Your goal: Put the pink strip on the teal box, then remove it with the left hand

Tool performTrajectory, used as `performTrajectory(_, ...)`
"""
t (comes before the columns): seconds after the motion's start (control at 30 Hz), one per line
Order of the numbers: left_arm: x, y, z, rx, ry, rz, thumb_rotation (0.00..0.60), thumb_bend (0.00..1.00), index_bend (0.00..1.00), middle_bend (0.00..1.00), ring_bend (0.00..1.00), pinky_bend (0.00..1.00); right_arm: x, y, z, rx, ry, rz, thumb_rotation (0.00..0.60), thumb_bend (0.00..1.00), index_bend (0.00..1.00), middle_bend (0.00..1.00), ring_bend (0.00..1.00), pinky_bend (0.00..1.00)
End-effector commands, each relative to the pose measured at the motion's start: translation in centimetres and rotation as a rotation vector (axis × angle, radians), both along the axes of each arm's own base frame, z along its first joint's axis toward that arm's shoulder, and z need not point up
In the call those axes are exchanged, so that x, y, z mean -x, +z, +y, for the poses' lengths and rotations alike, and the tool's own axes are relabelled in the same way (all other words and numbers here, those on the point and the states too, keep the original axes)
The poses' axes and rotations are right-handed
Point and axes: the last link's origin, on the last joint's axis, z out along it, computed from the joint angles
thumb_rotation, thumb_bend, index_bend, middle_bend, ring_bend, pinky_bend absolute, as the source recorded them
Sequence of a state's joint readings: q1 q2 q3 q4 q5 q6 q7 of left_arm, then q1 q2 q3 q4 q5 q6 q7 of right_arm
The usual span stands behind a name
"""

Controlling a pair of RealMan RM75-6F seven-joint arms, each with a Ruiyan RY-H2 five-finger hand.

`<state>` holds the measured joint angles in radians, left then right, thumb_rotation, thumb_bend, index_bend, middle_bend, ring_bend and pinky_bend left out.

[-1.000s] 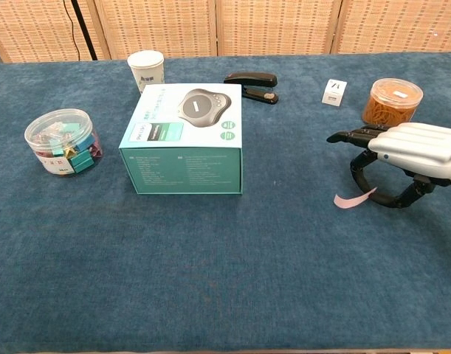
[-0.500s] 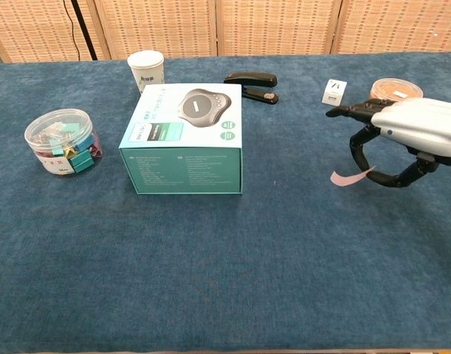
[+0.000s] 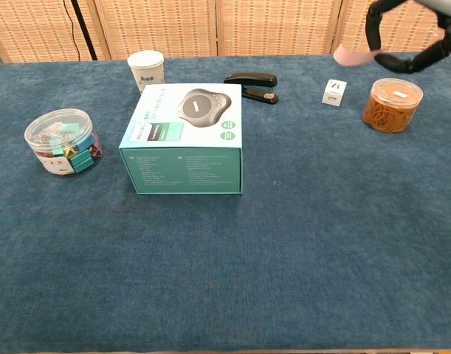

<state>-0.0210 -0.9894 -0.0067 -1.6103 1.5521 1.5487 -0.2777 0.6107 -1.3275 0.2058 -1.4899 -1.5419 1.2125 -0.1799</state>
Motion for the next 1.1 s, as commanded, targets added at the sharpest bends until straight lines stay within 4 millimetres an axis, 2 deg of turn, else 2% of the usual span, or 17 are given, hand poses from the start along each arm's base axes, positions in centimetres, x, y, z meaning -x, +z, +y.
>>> performTrajectory(0.03,0.0,0.1,0.0,0.0,-0.002,-0.002,0.6,0.0,0.0,0.0,0.0,0.0,-1.8,1.0,-1.0,0.043,0.03,0.01,0.6,0.49,0.62,0.0,0.0,0.0)
performTrajectory(0.2,0.1,0.2,0.0,0.002,-0.002,-0.007,0.6,0.0,0.0,0.0,0.0,0.0,-4.3,0.1,-2.1,0.085,0.086,0.049,0.6,0.49,0.64,0.0,0.0,0.0)
performTrajectory(0.37,0.2,0.3,0.0,0.002,0.004,-0.011,0.6,0.0,0.0,0.0,0.0,0.0,-6.8,-2.3,-2.7,0.118,0.137,0.053,0.6,0.49,0.65,0.0,0.0,0.0)
performTrajectory(0.6,0.3,0.5,0.1,0.005,0.006,-0.021,0.6,0.0,0.0,0.0,0.0,0.0,-10.1,-6.1,-3.0,0.181,0.229,0.146,0.6,0.49,0.66,0.0,0.0,0.0)
performTrajectory(0.83,0.5,0.9,0.1,0.008,0.005,-0.041,0.6,0.0,0.0,0.0,0.0,0.0,-11.6,-9.5,-3.5,0.206,0.235,0.219,0.6,0.49,0.66,0.0,0.0,0.0)
performTrajectory(1.1,0.8,1.2,0.3,0.01,0.011,-0.058,0.6,0.0,0.0,0.0,0.0,0.0,-12.0,-11.6,-4.4,0.26,0.236,0.349,0.6,0.49,0.67,0.0,0.0,0.0)
